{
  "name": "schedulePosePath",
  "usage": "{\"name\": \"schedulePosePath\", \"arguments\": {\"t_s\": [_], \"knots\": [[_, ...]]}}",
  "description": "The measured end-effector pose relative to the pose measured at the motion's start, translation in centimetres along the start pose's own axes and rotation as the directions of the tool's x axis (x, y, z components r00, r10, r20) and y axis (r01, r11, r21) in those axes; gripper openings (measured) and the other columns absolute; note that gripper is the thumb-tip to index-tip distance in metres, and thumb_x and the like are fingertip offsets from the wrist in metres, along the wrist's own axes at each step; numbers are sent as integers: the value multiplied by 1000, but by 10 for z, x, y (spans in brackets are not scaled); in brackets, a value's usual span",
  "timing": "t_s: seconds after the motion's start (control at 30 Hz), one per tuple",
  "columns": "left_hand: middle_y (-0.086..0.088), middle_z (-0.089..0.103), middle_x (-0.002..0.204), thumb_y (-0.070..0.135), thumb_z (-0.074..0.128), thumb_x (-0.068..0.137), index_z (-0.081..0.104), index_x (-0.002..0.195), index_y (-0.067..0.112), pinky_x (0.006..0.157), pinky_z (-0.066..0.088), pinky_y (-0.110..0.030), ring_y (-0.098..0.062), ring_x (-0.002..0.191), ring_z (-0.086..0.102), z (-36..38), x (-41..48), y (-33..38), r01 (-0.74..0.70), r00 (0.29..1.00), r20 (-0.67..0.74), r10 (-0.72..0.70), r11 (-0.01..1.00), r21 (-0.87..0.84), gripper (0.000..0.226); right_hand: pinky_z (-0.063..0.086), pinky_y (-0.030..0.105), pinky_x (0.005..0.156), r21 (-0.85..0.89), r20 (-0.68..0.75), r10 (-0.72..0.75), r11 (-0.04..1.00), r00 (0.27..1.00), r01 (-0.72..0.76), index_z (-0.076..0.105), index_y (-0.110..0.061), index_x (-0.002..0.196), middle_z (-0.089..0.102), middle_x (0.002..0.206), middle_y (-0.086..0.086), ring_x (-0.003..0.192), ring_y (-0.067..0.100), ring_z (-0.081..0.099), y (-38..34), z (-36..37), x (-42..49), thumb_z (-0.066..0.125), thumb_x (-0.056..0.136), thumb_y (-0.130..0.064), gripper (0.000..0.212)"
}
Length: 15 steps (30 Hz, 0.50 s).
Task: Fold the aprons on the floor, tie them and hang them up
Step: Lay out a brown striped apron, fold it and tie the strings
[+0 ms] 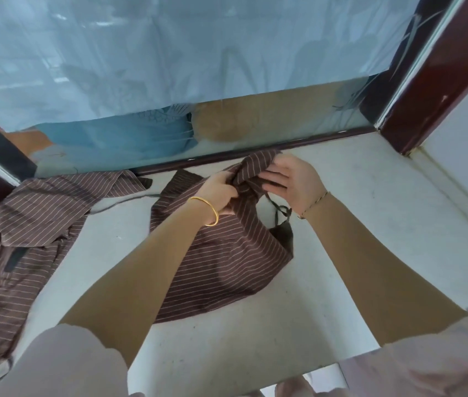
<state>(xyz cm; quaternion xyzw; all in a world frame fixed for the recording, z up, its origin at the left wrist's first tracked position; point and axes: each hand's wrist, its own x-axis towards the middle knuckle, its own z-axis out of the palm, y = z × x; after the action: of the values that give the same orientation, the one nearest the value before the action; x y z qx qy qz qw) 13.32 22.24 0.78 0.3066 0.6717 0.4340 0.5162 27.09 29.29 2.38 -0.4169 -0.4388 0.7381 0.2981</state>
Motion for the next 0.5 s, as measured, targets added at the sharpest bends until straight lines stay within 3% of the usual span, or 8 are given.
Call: {"name": "schedulePosePath", "arguments": {"t_s": [0.1, 0.13, 0.2, 0.23, 0.3, 0.4, 0.43, 0.5], "knots": [[-14, 57, 88, -19, 23, 85, 53, 108, 5, 48, 54, -26, -22, 70, 57, -4, -8, 9, 38, 999, -12, -49, 893, -448, 46, 51, 32, 81, -409, -204, -55, 912, 978, -34, 64, -7, 99, 64, 100, 13, 95, 26, 61, 17, -17, 1, 42, 89, 5, 27], [-12, 56, 86, -18, 21, 84, 54, 102, 7, 47, 52, -24, -20, 67, 56, -5, -11, 9, 40, 998, -14, -56, 845, -533, 45, 50, 33, 83, -499, -194, -62, 865, 979, -44, 63, -9, 100, 63, 103, 13, 97, 27, 59, 24, -22, 0, 44, 87, 5, 28], [-9, 58, 84, -11, 24, 88, 54, 94, 10, 58, 53, -27, -19, 70, 55, -5, -16, 9, 70, 997, 17, -78, 759, -647, 37, 48, 38, 94, -552, -44, 53, 831, 998, -68, 57, -16, 114, 61, 115, 11, 105, 27, 59, 33, -28, -2, 53, 86, 0, 32], [-9, 63, 82, -3, 27, 93, 55, 94, 10, 67, 53, -33, -21, 74, 58, -4, -16, 8, 78, 996, 23, -85, 722, -687, 31, 47, 40, 98, -550, 52, 138, 831, 989, -87, 51, -20, 124, 60, 119, 9, 107, 26, 58, 35, -29, -3, 57, 87, -6, 40], [-8, 70, 71, 18, 32, 100, 60, 90, 10, 67, 51, -38, -23, 76, 62, -4, -22, 7, 69, 993, -13, -117, 662, -746, 30, 46, 35, 97, -576, 193, 218, 814, 957, -70, 43, -30, 129, 57, 115, -3, 104, 19, 58, 35, -25, -6, 63, 88, -14, 48], [-4, 67, 59, 30, 28, 101, 58, 84, 12, 58, 48, -34, -21, 69, 60, -7, -26, -4, 49, 965, -138, -222, 670, -740, 39, 42, 25, 82, -680, 257, 77, 723, 963, 123, 56, -25, 95, 57, 93, -8, 86, 8, 55, 41, -15, -8, 63, 89, -17, 12], [-4, 67, 62, 31, 27, 101, 58, 83, 13, 57, 47, -33, -21, 69, 59, -10, -27, -9, 55, 953, -167, -253, 688, -724, 41, 39, 24, 78, -713, 258, 38, 682, 965, 164, 58, -21, 83, 56, 86, -6, 79, 7, 52, 45, -13, -5, 63, 89, -17, 9], [-5, 64, 75, 35, 27, 101, 58, 84, 14, 59, 47, -34, -21, 72, 58, -20, -23, -20, 62, 915, -237, -327, 694, -718, 41, 39, 24, 70, -729, 240, 10, 662, 971, 173, 59, -13, 80, 53, 83, -1, 79, 12, 50, 52, -12, -1, 60, 90, -15, 11]]}}
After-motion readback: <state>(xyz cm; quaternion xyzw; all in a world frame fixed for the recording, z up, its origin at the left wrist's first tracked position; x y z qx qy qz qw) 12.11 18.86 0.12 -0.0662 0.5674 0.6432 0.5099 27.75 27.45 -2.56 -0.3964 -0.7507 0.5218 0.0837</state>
